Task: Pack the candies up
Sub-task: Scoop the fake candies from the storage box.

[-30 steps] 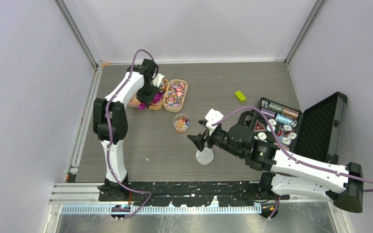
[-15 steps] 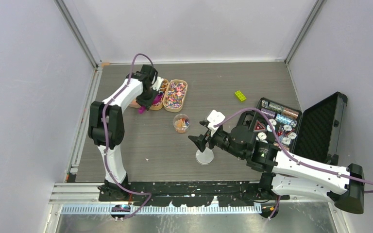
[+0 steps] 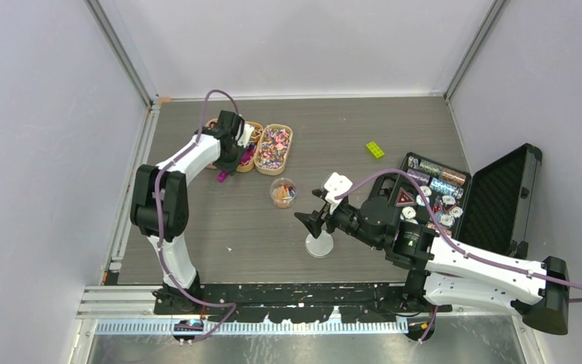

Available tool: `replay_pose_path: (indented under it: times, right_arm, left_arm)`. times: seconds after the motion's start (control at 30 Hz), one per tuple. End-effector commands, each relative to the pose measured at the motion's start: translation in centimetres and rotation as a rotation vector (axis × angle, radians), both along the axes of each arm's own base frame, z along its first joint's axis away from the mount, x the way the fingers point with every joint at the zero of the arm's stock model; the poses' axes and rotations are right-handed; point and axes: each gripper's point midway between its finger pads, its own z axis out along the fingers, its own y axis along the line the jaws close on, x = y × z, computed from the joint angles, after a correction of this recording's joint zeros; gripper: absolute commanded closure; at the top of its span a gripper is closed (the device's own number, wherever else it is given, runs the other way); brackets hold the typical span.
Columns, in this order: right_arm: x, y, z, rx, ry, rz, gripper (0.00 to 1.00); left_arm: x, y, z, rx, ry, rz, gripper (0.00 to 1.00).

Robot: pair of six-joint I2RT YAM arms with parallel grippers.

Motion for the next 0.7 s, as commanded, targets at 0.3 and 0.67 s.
replay_pose_path:
  times: [0.3, 0.67]
  right_arm:
    - [-0.1, -0.5, 1.7, 0.073, -0.024, -0.014, 0.26]
    - [-0.2, -0.5, 1.7, 0.079, -0.021, -0.014, 0.26]
  left_arm:
    - [2.1, 0.1, 1.9, -0.019, -0.183, 0.019, 1.0]
    - [1.7, 0.1, 4.0, -0.04, -0.233, 0.018, 1.0]
